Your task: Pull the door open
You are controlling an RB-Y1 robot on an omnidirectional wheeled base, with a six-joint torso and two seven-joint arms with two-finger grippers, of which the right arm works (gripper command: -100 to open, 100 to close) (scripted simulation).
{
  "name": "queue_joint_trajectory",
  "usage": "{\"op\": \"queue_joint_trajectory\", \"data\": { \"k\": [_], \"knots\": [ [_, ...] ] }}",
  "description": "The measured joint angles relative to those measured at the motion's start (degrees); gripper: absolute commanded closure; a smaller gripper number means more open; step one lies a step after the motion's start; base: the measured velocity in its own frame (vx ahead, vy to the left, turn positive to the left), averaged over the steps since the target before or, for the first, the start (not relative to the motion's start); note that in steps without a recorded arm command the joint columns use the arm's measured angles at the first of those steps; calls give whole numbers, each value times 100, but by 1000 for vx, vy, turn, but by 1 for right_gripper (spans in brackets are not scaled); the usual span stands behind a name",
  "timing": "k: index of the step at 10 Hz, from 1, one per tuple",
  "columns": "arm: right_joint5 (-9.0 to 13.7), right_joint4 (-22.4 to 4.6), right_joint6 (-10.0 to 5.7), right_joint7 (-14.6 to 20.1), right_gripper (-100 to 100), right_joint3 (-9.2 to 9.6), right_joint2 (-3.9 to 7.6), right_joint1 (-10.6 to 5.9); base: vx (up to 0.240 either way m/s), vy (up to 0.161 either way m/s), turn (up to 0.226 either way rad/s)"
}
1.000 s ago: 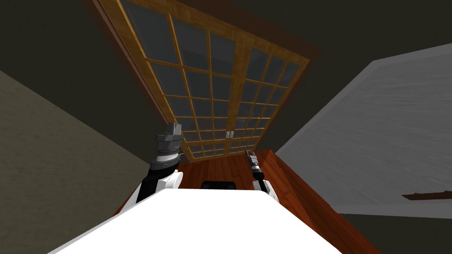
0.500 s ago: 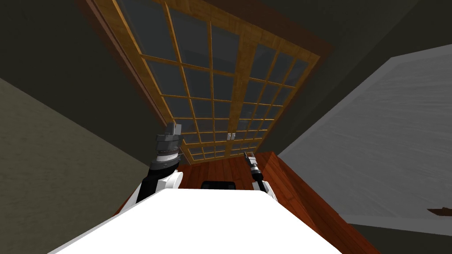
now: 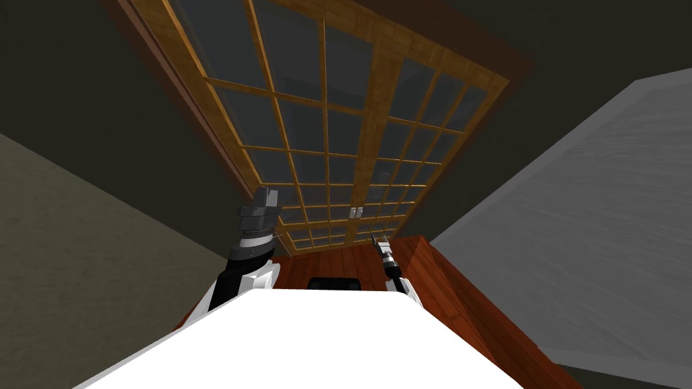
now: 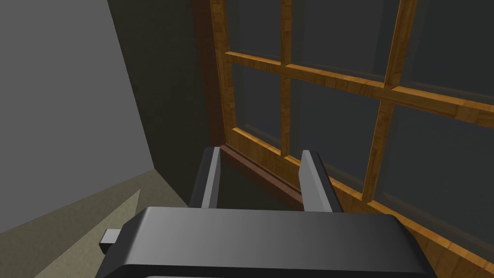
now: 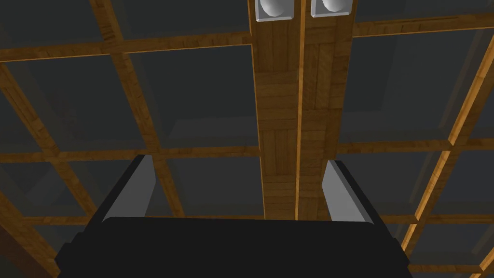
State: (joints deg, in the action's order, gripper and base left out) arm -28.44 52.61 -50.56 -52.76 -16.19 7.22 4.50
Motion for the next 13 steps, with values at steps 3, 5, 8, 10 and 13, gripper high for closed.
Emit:
{"op": "queue_joint_trajectory", "data": {
  "k": [3,5,8,10,13],
  "knots": [
    [-130,-280,-97,-223,-100,-50,14,-102,99,12,19],
    [-212,-533,-189,-389,-100,-94,22,-206,136,23,28],
    [-350,-866,-315,-664,-100,-151,1,-332,154,21,25],
    [-432,-1108,-416,-828,-100,-192,19,-441,134,16,20],
    [-387,-1327,-495,-914,-100,-285,72,-454,-104,-34,-3]
  ]
}}
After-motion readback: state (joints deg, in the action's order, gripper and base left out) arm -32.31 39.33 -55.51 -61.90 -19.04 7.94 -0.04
